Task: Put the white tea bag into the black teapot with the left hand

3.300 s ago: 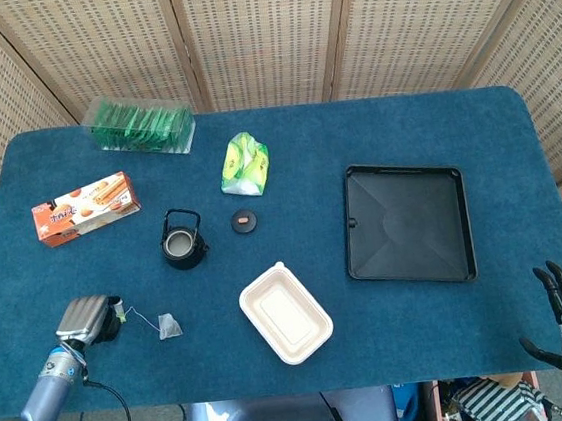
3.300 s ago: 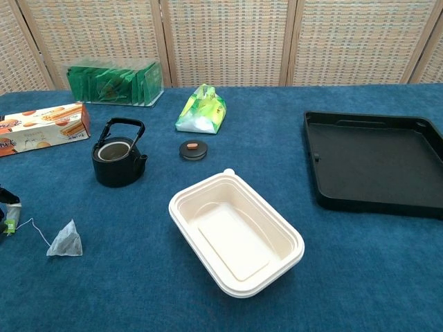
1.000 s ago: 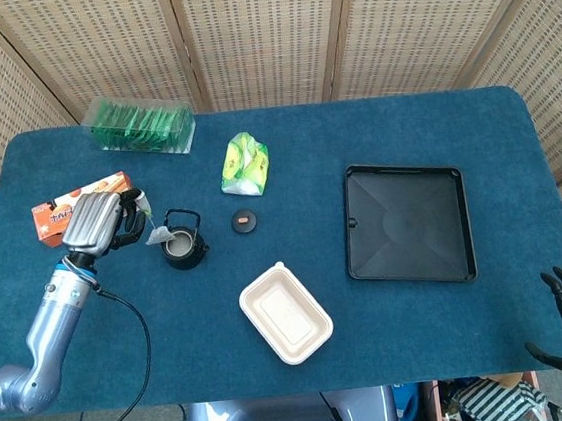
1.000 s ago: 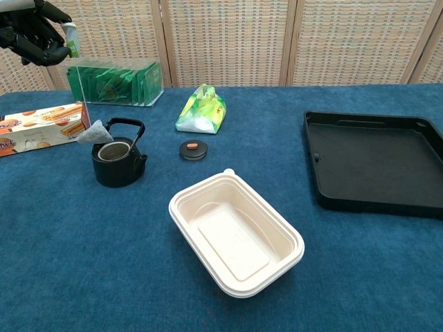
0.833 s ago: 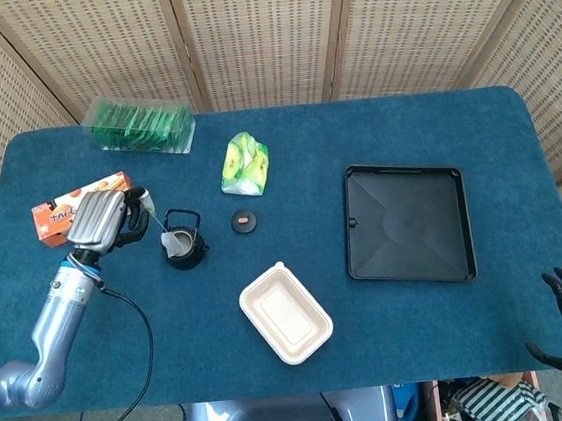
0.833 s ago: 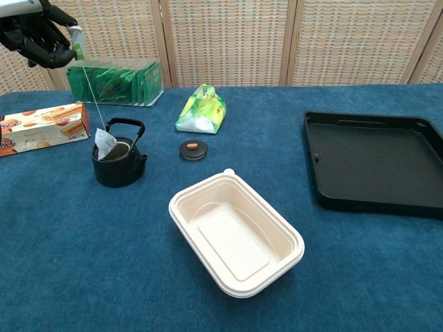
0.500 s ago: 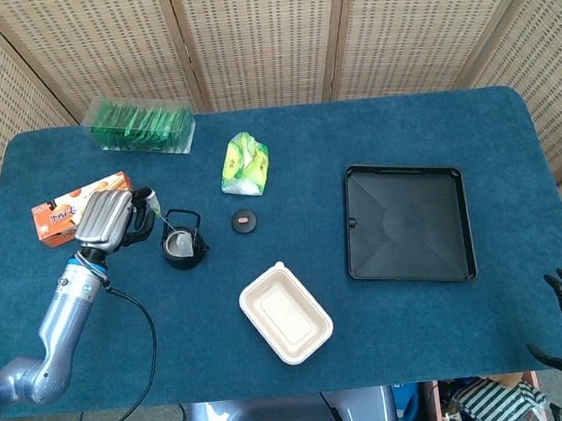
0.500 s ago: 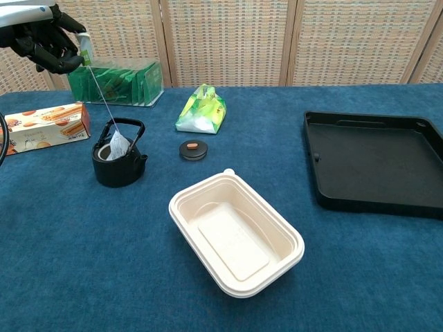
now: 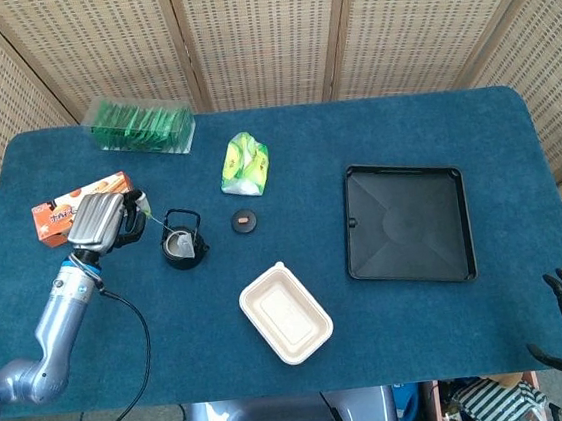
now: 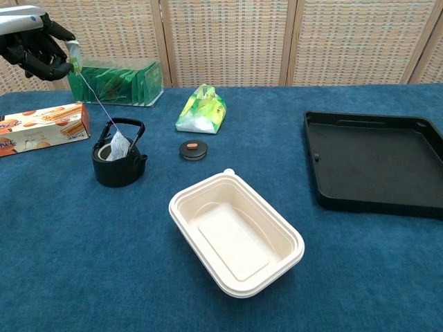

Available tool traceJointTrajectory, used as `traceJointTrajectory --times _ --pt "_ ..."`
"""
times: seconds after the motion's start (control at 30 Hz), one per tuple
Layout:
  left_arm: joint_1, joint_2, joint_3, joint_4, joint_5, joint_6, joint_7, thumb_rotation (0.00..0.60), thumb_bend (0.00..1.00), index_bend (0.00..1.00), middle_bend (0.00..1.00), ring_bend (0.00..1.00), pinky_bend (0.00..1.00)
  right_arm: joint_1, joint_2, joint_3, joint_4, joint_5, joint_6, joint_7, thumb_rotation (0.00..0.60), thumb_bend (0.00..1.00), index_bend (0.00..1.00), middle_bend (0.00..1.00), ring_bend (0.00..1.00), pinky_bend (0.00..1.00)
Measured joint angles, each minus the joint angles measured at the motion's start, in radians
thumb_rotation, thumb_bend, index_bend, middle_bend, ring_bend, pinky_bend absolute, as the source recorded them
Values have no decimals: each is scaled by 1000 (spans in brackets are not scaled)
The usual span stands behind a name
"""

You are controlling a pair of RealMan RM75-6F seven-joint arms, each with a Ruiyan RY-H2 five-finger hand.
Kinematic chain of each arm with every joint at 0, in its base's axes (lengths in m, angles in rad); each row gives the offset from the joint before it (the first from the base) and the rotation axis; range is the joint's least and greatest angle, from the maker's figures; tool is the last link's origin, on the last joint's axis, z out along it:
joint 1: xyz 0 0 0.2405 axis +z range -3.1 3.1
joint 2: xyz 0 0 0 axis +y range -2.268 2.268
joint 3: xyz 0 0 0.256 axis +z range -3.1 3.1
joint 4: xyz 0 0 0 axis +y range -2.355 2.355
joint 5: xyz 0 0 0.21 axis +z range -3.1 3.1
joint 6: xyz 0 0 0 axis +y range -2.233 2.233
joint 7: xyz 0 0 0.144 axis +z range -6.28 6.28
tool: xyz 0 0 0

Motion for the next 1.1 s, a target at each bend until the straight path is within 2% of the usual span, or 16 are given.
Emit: traceJointTrajectory --times 1.1 --pt "31 39 18 10 -44 13 0 600 540 689 791 753 671 1 2 2 -12 -2 -1 -10 600 16 137 125 0 45"
